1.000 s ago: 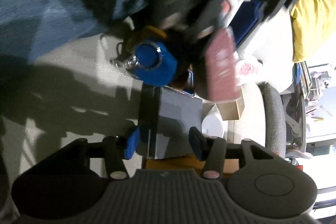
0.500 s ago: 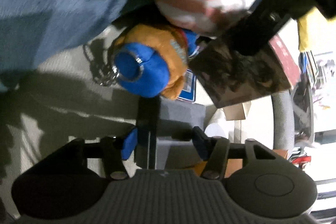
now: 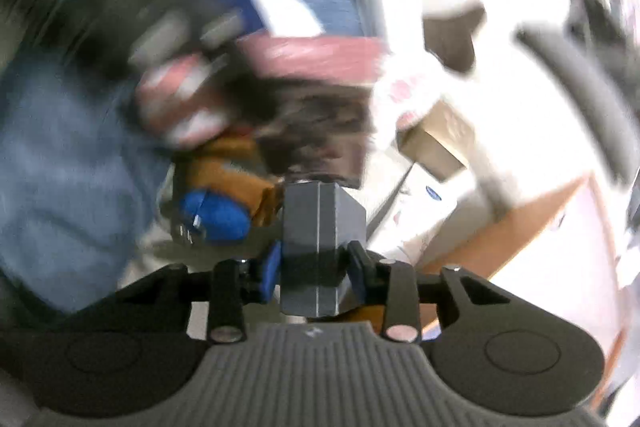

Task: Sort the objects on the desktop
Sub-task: 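Grasp the red picture card box with the left gripper, then carry the red card box with the left gripper over the orange box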

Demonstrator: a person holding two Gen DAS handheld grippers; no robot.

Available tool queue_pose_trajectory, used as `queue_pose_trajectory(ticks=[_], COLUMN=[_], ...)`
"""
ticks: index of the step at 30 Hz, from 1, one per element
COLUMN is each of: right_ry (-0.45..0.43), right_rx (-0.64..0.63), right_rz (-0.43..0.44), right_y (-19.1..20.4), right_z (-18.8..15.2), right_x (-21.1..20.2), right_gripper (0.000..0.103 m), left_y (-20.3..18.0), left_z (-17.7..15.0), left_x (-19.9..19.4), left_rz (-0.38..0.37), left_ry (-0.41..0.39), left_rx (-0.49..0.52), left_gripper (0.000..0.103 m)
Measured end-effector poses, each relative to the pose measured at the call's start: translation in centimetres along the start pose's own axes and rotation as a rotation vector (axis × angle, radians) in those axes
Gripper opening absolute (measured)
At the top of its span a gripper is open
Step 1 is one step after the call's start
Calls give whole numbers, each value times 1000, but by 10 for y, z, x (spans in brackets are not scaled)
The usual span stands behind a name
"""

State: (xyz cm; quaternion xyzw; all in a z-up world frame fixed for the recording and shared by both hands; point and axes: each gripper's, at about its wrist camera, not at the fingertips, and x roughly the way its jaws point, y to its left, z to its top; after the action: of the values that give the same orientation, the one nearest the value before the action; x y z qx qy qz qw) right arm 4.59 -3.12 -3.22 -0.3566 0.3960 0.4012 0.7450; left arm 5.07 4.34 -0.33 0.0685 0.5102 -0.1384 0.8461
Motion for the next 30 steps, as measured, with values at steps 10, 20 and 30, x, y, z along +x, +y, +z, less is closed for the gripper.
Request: queue_pose_trajectory(ticks=[10,20,30], right_ry=[93,102,-53], right_rx=[123,188,416], right_rz=[4,26,78], right_y=[-52,-75,-107], right_z=[12,13,9], right_x=[19,28,-46], right_gripper=[36,35,35], left_y=[16,27,26], left_z=[13,14,25], left_x=[22,20,-36], left_rz=[-69,-88,-94], left_ry=[59,41,-85], left_rx=[-94,-213,-307], left_gripper=[26,26,26])
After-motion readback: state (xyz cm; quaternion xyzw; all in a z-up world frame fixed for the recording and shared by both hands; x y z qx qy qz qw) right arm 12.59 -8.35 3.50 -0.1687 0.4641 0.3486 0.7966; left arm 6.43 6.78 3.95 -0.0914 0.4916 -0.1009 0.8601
